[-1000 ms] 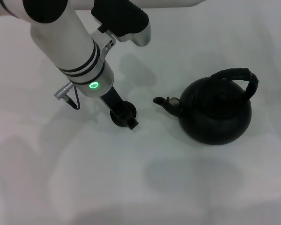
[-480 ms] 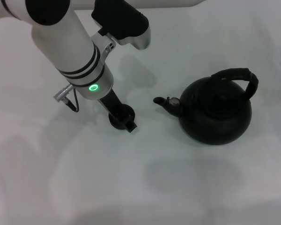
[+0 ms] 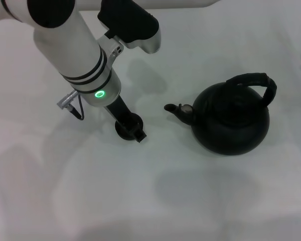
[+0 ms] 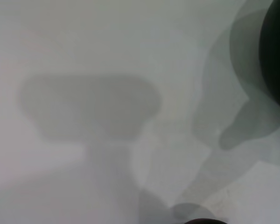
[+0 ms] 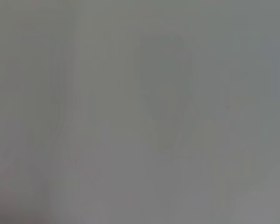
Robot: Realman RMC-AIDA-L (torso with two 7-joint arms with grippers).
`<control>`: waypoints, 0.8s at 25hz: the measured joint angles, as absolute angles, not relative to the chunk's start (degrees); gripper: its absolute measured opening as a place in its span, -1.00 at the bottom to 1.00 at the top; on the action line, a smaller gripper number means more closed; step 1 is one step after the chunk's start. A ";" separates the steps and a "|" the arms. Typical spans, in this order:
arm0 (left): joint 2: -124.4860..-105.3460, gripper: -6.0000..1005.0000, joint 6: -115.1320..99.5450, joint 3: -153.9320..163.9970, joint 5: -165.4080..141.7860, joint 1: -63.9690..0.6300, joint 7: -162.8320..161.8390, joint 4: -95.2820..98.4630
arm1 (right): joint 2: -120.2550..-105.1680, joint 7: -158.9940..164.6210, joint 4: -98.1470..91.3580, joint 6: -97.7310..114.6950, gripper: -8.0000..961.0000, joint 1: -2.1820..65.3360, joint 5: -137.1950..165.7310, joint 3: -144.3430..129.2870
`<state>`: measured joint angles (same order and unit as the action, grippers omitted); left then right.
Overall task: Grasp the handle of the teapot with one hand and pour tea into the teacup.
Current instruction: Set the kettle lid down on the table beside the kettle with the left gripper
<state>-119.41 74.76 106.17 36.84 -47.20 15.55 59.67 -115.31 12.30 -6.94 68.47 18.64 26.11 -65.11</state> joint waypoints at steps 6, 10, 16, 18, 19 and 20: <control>-119.35 0.50 74.76 106.17 36.76 -47.22 15.55 59.71 | -115.31 12.30 -6.94 68.46 0.76 18.63 26.11 -65.04; -119.35 0.50 74.56 106.17 36.79 -47.10 15.73 60.07 | -115.31 12.30 -6.94 68.46 0.76 18.63 26.10 -65.00; -119.35 0.50 74.46 106.17 36.98 -46.63 16.12 61.37 | -115.31 12.30 -6.94 68.35 0.76 18.64 26.10 -64.79; -119.33 0.50 74.37 106.16 36.96 -46.05 16.13 62.74 | -115.31 12.30 -6.94 68.34 0.76 18.63 26.10 -64.77; -119.33 0.50 74.37 106.16 36.96 -46.05 16.13 62.74 | -115.31 12.30 -6.94 68.33 0.76 18.64 26.10 -64.77; -119.19 0.50 74.13 105.88 36.85 -44.87 16.48 64.55 | -115.31 12.30 -6.94 68.32 0.76 18.63 26.10 -64.77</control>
